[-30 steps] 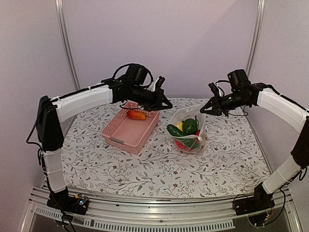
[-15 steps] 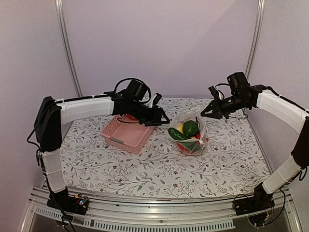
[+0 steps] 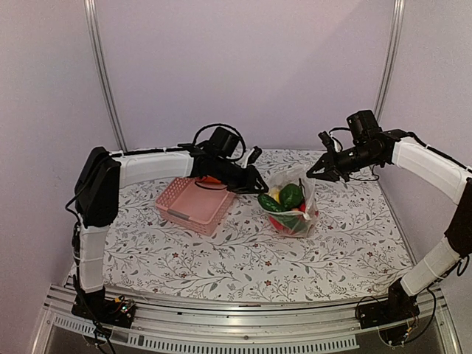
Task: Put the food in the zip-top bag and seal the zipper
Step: Adjust the zipper food storage bag at the center of the board.
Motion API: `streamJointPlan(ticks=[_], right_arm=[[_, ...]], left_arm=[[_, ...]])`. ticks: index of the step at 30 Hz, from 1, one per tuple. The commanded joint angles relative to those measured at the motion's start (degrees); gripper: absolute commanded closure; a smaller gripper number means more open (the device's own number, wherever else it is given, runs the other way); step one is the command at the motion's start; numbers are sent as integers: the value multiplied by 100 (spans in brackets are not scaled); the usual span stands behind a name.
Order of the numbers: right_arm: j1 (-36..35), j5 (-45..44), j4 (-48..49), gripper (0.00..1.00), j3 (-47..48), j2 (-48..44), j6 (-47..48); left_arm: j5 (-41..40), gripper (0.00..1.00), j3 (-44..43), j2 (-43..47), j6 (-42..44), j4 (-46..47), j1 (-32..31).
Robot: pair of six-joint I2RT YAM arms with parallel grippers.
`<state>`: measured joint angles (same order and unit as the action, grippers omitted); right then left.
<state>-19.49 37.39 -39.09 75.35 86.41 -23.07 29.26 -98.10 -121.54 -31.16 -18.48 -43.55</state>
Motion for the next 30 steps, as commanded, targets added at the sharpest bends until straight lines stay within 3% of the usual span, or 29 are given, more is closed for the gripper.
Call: streamJointPlan(ticks=[1,3,7,10,13,15,17,19,20,23,28,30], right_arm=[[24,-66,9,100,-37,-176,57],[17,-223,-124,100,78,-200,111],[-10,-531,-846,100,650,-148,394],[-112,-719,-1217,100,980,-82,615],[-192,-497,-1275,100,1102,-40,663],[-194,-414,-1190,100,1024,1,597],[-213,-362,-1041,100,955,12,499],[-225,-171,-811,100,946,25,382],[-260,-95,-696,100,946,27,294],[-357,-34,-486,100,938,112,196],[-399,-5,-545,100,666,765,346],[-435,45,-382,100,674,868,290]], left_arm=[[36,88,-302,-55,37,-629,-49],[27,99,-555,14,-220,-1008,0],[191,100,-1951,-36,-1085,-1989,92],[-269,100,-2875,-418,-1042,-3029,152],[276,100,-3160,-774,-1583,-3070,294],[-69,100,-3325,-854,-1533,-2988,233],[186,100,-3764,-1036,-1815,-2904,244],[-381,100,-4574,-1294,-1454,-3200,123],[-763,100,-4403,-1306,-1418,-3260,153],[70,100,-3267,-1282,-2211,-2317,395],[286,100,-3575,-1535,-2839,-1187,246],[21,100,-3910,-1488,-2698,-990,119]])
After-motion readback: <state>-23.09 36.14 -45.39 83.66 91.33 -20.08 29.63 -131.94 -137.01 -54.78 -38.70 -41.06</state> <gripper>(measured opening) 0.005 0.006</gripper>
